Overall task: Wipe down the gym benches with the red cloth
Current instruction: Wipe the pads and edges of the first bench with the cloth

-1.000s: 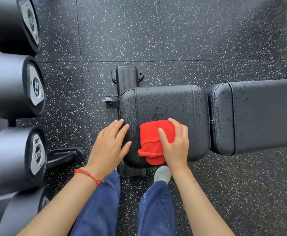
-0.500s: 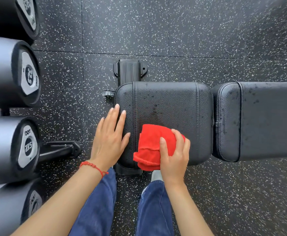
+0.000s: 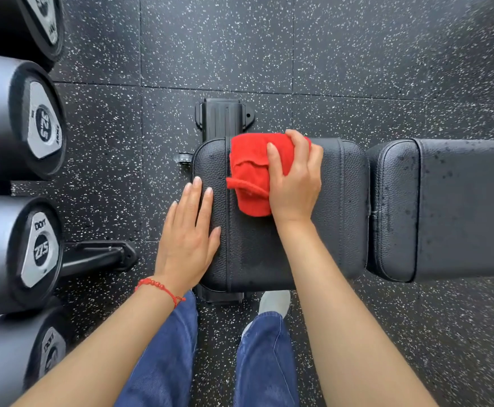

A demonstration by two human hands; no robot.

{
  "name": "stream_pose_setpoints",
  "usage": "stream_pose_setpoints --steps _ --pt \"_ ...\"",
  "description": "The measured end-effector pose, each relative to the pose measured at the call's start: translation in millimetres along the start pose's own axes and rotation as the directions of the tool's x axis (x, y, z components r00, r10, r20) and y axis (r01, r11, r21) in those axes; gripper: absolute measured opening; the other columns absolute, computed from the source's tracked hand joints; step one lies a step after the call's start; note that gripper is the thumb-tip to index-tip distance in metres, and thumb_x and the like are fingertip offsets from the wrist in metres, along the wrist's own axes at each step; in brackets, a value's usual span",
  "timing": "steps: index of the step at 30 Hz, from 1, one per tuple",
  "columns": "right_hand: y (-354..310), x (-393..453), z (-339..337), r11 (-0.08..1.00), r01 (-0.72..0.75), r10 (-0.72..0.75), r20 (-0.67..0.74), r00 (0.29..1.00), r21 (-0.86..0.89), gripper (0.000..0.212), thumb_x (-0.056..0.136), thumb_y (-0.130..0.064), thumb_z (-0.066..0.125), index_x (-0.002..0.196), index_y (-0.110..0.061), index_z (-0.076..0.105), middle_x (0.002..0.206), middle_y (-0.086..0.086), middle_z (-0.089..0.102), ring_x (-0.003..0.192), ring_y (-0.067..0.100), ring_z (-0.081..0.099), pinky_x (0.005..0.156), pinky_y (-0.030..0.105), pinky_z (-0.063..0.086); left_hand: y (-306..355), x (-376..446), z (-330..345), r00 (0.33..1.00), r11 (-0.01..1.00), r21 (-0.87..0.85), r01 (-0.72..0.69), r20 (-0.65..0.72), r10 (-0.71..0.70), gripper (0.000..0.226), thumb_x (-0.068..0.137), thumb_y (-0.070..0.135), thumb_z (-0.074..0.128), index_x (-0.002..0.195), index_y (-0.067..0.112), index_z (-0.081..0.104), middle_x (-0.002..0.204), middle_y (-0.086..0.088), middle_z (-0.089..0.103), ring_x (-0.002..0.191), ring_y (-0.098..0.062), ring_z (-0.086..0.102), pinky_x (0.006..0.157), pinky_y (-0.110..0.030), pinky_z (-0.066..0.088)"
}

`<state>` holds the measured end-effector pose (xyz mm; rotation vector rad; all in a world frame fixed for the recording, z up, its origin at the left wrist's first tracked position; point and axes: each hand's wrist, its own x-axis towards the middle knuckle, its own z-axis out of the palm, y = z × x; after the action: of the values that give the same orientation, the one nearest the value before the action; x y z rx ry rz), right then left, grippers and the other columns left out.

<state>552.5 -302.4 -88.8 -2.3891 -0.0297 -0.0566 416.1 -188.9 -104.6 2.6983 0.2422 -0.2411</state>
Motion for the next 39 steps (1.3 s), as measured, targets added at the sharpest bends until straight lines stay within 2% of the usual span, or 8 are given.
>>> stream_pose_setpoints --steps 7,11,16,22,25,29,36,39 --pt "19 -30 -18 0.999 -0.007 0.007 0.010 1.000 -0.036 0.035 0.085 -0.026 0.062 0.112 -0.004 0.060 0.103 0.024 0.057 0.089 0.037 0.061 0.075 0.029 0.039 3 1 -3 1.000 0.999 0.041 0.006 -0.004 -0.006 0.058 0.089 0.026 0.035 0.137 -0.007 0.036 0.146 -0.027 0.029 0.134 -0.041 0.030 0.103 -0.054 0.031" --pt "41 -72 -40 0.998 -0.009 0.012 0.039 0.999 -0.058 0.037 0.086 -0.034 0.055 0.111 -0.006 0.060 0.103 0.020 0.057 0.091 0.027 0.059 0.078 0.025 0.041 9 3 -1 0.999 0.997 0.080 -0.017 -0.026 0.019 0.057 0.089 0.024 0.036 0.137 -0.006 0.036 0.147 -0.026 0.028 0.135 -0.040 0.029 0.106 -0.055 0.025" --pt "72 -117 -68 0.996 -0.012 0.017 0.059 0.998 -0.088 0.039 0.091 -0.045 0.045 0.113 -0.014 0.054 0.100 0.018 0.056 0.094 0.017 0.051 0.085 0.016 0.037 24 7 3 0.997 0.997 0.060 -0.038 -0.065 0.042 0.057 0.081 0.009 0.032 0.136 -0.004 0.041 0.146 -0.024 0.032 0.135 -0.038 0.028 0.108 -0.056 0.021" --pt "71 -75 -63 0.993 0.059 -0.059 0.004 0.998 -0.098 0.035 0.088 -0.033 0.054 0.108 -0.006 0.060 0.098 0.021 0.058 0.092 0.023 0.055 0.078 0.026 0.042 48 19 13 0.989 0.996 0.014 -0.088 -0.115 0.090 0.053 0.084 0.013 0.036 0.134 -0.002 0.044 0.144 -0.022 0.036 0.135 -0.036 0.029 0.109 -0.053 0.020" --pt "66 -21 -57 0.996 0.030 -0.034 -0.052 0.998 -0.082 0.033 0.087 -0.026 0.059 0.108 -0.001 0.061 0.099 0.025 0.058 0.090 0.035 0.060 0.078 0.028 0.040 59 24 21 0.992 0.995 0.064 -0.071 -0.095 0.077 0.053 0.086 0.021 0.038 0.135 -0.001 0.044 0.145 -0.021 0.036 0.135 -0.036 0.030 0.108 -0.054 0.021" --pt "63 29 -52 0.991 0.040 -0.043 -0.024 0.999 -0.126 0.033 0.088 -0.025 0.059 0.113 -0.003 0.060 0.102 0.025 0.056 0.091 0.037 0.059 0.074 0.031 0.038 60 25 30 0.991 0.988 0.151 -0.043 -0.117 0.061 0.054 0.089 0.025 0.039 0.137 0.001 0.042 0.146 -0.018 0.034 0.136 -0.033 0.028 0.110 -0.053 0.020" --pt "75 -3 -61 0.994 0.019 -0.023 -0.033 0.999 -0.103 0.034 0.087 -0.026 0.059 0.110 -0.001 0.060 0.098 0.027 0.057 0.087 0.039 0.060 0.075 0.032 0.039 59 25 33 0.989 0.983 0.175 -0.051 -0.131 0.074 0.055 0.090 0.026 0.038 0.139 0.002 0.040 0.147 -0.018 0.032 0.137 -0.031 0.027 0.111 -0.052 0.018" --pt "89 -47 -79 0.994 0.024 -0.022 0.016 1.000 -0.107 0.036 0.088 -0.030 0.053 0.110 -0.003 0.060 0.099 0.023 0.057 0.089 0.030 0.058 0.078 0.028 0.041 59 25 32 0.990 0.982 0.182 -0.046 -0.126 0.070 0.055 0.090 0.026 0.037 0.139 0.001 0.040 0.147 -0.018 0.032 0.137 -0.031 0.026 0.111 -0.052 0.018"
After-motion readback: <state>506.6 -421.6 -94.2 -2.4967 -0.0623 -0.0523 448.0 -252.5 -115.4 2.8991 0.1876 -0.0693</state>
